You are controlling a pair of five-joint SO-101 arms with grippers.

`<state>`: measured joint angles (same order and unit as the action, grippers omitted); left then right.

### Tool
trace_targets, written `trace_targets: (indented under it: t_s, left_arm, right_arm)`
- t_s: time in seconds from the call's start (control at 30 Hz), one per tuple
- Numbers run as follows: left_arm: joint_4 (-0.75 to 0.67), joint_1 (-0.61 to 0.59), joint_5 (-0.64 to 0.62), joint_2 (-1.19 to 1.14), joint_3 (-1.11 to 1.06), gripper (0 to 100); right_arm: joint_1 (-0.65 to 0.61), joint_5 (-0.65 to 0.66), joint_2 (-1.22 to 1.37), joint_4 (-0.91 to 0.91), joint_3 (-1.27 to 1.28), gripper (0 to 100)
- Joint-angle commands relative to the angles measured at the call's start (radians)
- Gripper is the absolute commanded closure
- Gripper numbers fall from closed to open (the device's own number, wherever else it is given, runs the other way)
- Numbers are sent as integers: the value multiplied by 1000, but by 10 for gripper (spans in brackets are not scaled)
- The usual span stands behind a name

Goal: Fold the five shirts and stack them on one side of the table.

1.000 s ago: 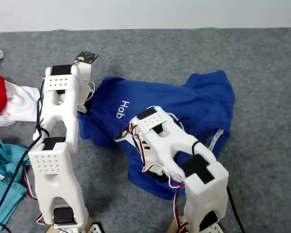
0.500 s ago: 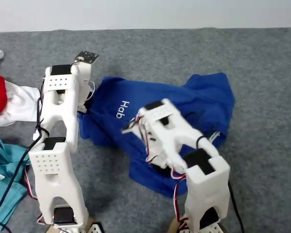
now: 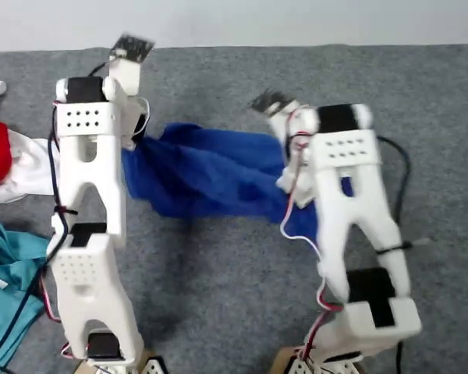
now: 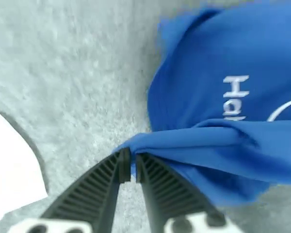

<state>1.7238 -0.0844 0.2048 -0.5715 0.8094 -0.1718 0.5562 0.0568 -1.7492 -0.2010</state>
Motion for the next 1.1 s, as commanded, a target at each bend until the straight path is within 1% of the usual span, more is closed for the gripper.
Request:
trace_targets:
  t_s: [0.0, 0.1, 0.27, 0.57, 0.67, 0.8, 1.0, 1.07]
  left_arm:
    - [29, 54, -11, 196, 48, 998]
    - [29, 91, -12, 305, 50, 998]
    - [25, 120, -12, 463, 51, 998]
    - [-84, 118, -6, 712, 51, 997]
    - [-127, 118, -6, 778, 51, 997]
    - [-180, 120, -6, 858, 51, 997]
    - [-270, 121, -6, 970, 51, 997]
    - [-285, 121, -5, 1008, 51, 997]
  right_arm:
    - [70, 6, -136, -24, -124, 989]
    - [120, 11, -186, 1, -209, 989]
    - [182, 11, -237, 30, -345, 989]
    - [326, 12, -302, 108, -614, 989]
    - [346, 17, -325, 108, -672, 988]
    - [358, 81, -381, 104, -720, 988]
    - [363, 172, -501, 101, -723, 988]
    - [381, 203, -539, 101, -723, 988]
